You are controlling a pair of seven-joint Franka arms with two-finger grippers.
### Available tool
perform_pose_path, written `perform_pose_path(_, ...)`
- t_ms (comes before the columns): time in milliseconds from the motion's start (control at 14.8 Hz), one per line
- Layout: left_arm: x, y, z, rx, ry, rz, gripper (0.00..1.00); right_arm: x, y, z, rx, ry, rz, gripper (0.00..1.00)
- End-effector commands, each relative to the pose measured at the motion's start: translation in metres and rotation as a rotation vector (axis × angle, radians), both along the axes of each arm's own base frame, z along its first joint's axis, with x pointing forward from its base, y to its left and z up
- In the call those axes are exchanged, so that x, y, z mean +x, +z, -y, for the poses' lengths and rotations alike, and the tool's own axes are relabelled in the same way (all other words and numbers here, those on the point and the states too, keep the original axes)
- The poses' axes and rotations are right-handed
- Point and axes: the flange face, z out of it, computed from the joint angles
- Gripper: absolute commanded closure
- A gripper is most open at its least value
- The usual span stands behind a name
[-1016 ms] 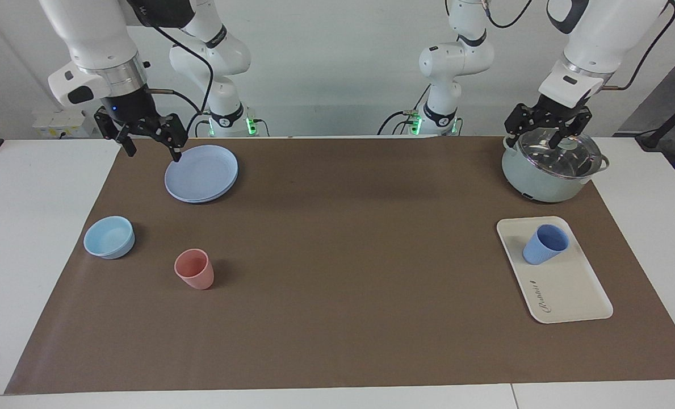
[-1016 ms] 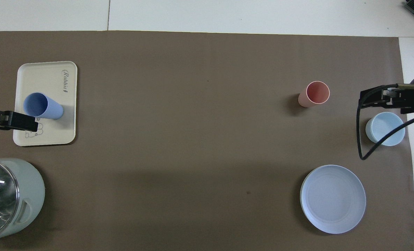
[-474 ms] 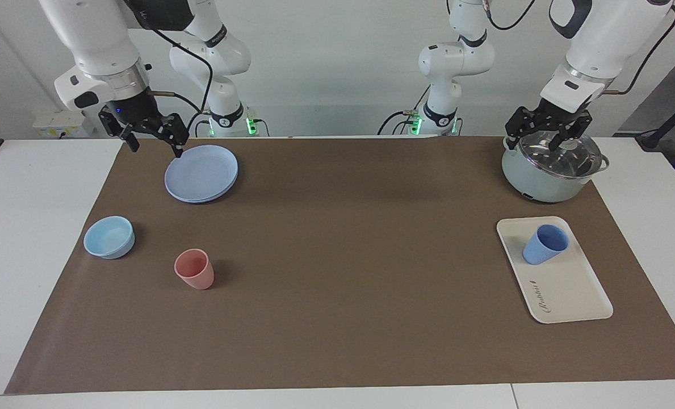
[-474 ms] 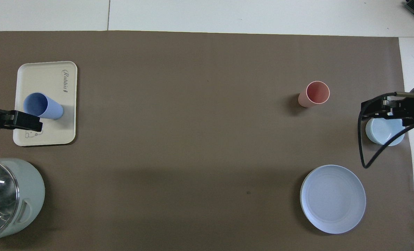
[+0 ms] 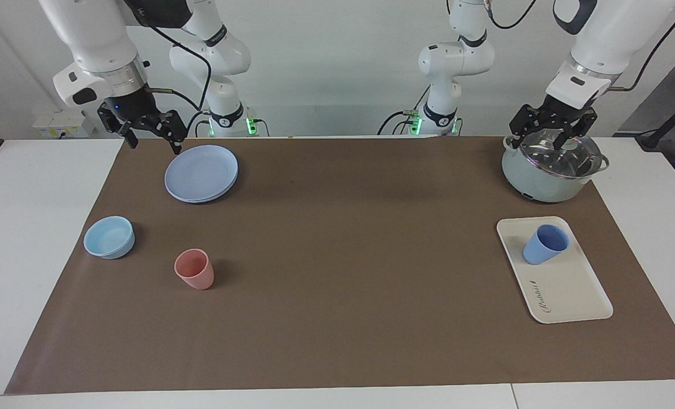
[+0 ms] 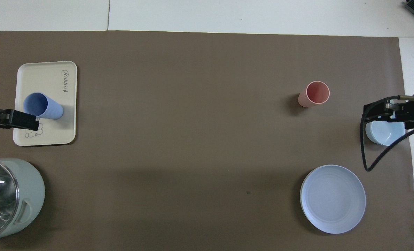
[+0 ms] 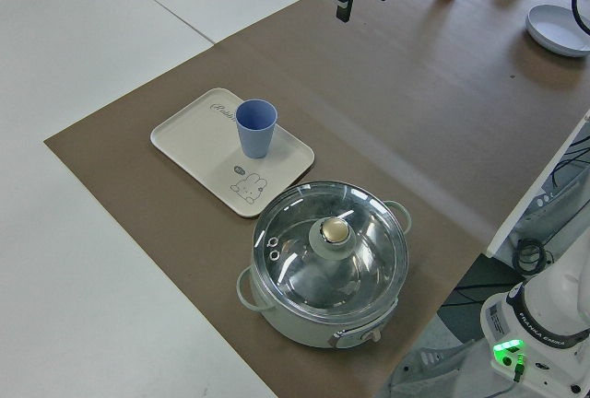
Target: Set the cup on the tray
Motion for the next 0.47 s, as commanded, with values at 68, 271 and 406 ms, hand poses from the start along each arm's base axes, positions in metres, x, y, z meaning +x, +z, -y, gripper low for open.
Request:
perform_pose_path(68, -0.0006, 0.0048, -0.0013, -0.01, -0.01, 0.012, 0.0, -0.0072, 0.0014, -0.0008, 0.02, 0.022, 0.007, 0.0)
perform_pose_path(271, 0.0, 0.0054, -0.0005, -0.01, -0.01, 0.018, 0.0, -0.0078, 0.0, -0.0003, 0.024, 0.065, 0.003, 0.0)
perform_pose_path(406, 0.0024, 0.0124, 0.0002, -0.017, -0.007, 0.035, 0.0, -0.0069, -0.0001, 0.0008, 0.029, 0.076, 0.009, 0.0)
